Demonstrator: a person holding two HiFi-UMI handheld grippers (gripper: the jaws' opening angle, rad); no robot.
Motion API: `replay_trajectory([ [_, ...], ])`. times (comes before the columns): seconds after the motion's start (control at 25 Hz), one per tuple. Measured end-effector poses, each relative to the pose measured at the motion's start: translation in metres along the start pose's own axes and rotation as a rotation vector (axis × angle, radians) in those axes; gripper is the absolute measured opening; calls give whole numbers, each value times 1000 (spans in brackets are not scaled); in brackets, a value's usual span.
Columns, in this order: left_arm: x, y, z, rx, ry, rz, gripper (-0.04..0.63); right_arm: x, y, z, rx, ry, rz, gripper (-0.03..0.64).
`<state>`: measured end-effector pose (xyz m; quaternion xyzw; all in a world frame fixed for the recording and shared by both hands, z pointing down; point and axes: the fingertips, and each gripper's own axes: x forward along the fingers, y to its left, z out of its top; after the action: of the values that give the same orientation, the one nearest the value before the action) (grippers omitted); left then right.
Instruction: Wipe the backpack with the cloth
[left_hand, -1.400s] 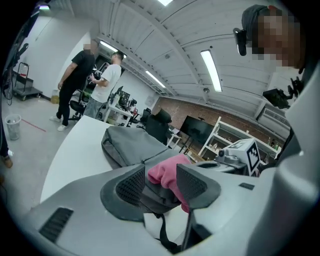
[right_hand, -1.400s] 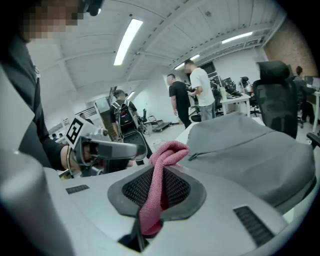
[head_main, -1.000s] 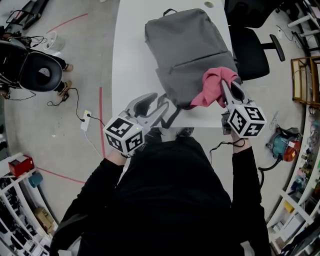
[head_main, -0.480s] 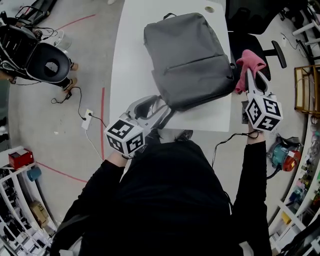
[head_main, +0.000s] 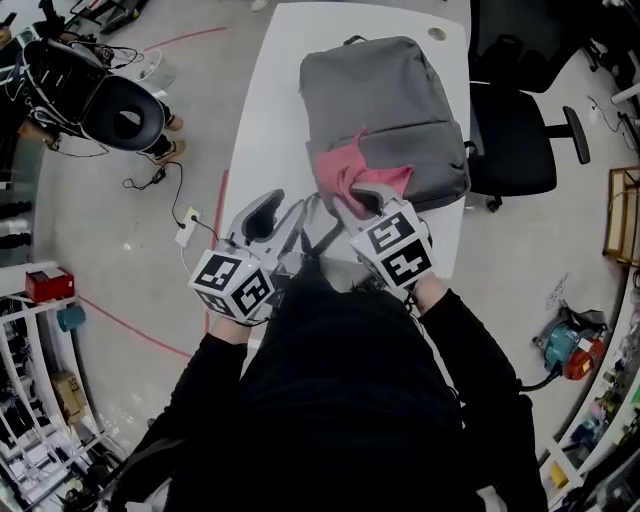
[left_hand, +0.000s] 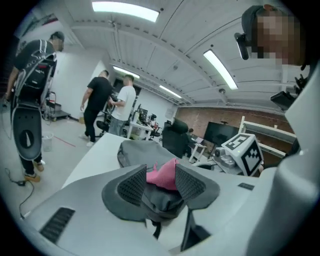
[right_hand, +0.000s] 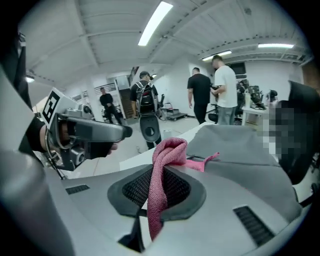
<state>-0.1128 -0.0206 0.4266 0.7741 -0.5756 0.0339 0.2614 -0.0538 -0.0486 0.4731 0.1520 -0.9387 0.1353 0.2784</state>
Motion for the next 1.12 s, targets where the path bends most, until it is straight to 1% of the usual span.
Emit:
replay_trajectory([
  [0.08, -16, 13, 12, -7, -51, 75, 187, 9, 29, 13, -3, -25, 107, 55],
  [0.2, -37, 33, 25, -24, -96, 144, 179, 15, 57, 40, 63, -112, 250, 55],
  [0.24, -41, 40, 26, -33, -101, 154, 178, 15, 59, 49, 92, -144, 276, 55],
  [0.28, -43, 46, 26, -44, -102, 159, 176, 16, 55, 55, 114, -166, 278, 55],
  [0.32, -42, 51, 24, -56, -98, 158, 176, 16, 46, 59, 131, -176, 254, 55],
  [0.36, -39, 56, 21, -65, -91, 150, 176, 17, 31, 59, 144, -172, 208, 55],
  [0.44, -26, 60, 17, -72, -71, 112, 176, 16, -11, 54, 170, -134, 74, 55],
  [0.52, -9, 61, 16, -71, -47, 54, 176, 10, -58, 43, 198, -74, -79, 55],
  [0.6, 9, 62, 18, -69, -22, -5, 176, 0, -102, 30, 239, -18, -204, 55],
  [0.72, 28, 65, 21, -77, 16, -93, 176, -28, -155, 10, 312, 33, -363, 55],
  [0.88, 48, 77, 22, -74, 61, -186, 176, -80, -213, -13, 386, 56, -577, 55],
  [0.96, 55, 90, 23, -78, 76, -208, 176, -101, -235, -18, 389, 71, -678, 55],
  [1.04, 59, 102, 26, -83, 85, -223, 176, -124, -255, -14, 356, 86, -795, 55],
  [1.12, 64, 114, 30, -88, 88, -235, 176, -145, -270, -2, 308, 85, -904, 55],
])
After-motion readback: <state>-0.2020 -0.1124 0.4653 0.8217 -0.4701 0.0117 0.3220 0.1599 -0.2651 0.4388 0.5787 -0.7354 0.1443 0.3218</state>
